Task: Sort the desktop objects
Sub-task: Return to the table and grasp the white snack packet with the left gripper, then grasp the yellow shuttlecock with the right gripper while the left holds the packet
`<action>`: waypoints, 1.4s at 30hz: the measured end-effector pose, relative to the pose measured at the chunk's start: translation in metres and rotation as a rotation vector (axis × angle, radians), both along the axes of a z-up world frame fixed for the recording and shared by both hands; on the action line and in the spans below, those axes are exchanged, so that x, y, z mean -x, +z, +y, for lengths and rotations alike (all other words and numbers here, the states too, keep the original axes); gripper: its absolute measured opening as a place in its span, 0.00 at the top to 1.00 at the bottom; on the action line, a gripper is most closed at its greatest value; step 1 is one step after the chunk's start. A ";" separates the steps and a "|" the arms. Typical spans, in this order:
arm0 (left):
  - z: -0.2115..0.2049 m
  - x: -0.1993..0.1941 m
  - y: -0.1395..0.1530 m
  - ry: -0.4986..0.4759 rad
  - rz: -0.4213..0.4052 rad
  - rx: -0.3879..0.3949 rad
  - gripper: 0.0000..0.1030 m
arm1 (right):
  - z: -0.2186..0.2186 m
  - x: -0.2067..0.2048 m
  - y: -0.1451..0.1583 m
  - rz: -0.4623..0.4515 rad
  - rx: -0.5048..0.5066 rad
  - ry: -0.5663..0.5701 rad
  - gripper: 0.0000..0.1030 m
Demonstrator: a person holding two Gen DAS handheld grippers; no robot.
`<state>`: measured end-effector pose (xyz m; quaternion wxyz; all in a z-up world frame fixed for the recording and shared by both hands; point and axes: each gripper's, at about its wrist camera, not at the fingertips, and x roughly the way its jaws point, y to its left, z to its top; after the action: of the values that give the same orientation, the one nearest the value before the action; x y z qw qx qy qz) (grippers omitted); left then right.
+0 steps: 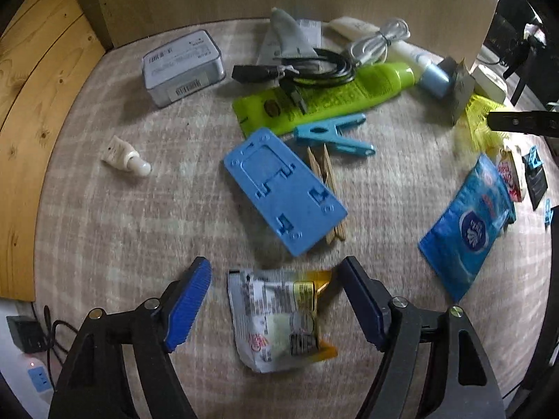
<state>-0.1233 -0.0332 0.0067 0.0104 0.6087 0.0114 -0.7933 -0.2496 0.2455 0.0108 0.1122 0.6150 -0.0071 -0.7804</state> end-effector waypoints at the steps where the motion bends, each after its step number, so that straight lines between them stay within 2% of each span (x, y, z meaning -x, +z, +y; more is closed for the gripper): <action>1: 0.000 0.000 0.000 -0.003 0.004 0.000 0.30 | 0.000 0.002 -0.002 -0.002 0.005 -0.008 0.64; 2: 0.000 -0.001 0.001 -0.007 0.010 0.001 0.37 | 0.000 0.004 -0.005 -0.008 0.006 -0.014 0.74; 3: -0.001 -0.002 0.003 -0.009 0.014 0.000 0.40 | 0.000 0.005 -0.009 -0.017 0.005 -0.019 0.78; 4: -0.002 -0.003 0.004 -0.010 0.015 -0.002 0.47 | 0.000 0.006 -0.012 -0.027 0.007 -0.024 0.85; 5: -0.004 -0.004 0.004 -0.005 0.015 -0.002 0.53 | 0.000 0.005 -0.016 -0.034 0.007 -0.028 0.88; 8: -0.013 -0.008 0.006 0.010 0.016 -0.021 0.58 | -0.001 0.002 -0.018 -0.024 0.007 -0.031 0.92; 14: -0.022 -0.020 0.008 0.046 0.015 -0.032 0.59 | 0.000 -0.009 -0.008 -0.004 0.013 -0.031 0.95; 19: -0.035 -0.031 0.014 0.094 0.010 -0.079 0.60 | 0.004 -0.021 0.006 0.017 0.038 -0.041 0.96; 28: -0.041 -0.052 0.039 0.113 0.045 -0.102 0.60 | 0.009 -0.045 0.036 0.041 0.083 -0.047 0.97; 37: -0.001 -0.053 0.068 0.063 0.081 -0.107 0.60 | 0.046 -0.066 0.059 0.073 0.108 -0.097 0.97; 42: 0.023 -0.047 0.081 0.002 0.101 -0.113 0.60 | 0.074 -0.093 0.072 0.086 0.110 -0.135 0.97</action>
<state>-0.0765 -0.0098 0.0875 -0.0241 0.5675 0.0573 -0.8210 -0.1563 0.3194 0.0824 0.0931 0.5719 -0.0866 -0.8104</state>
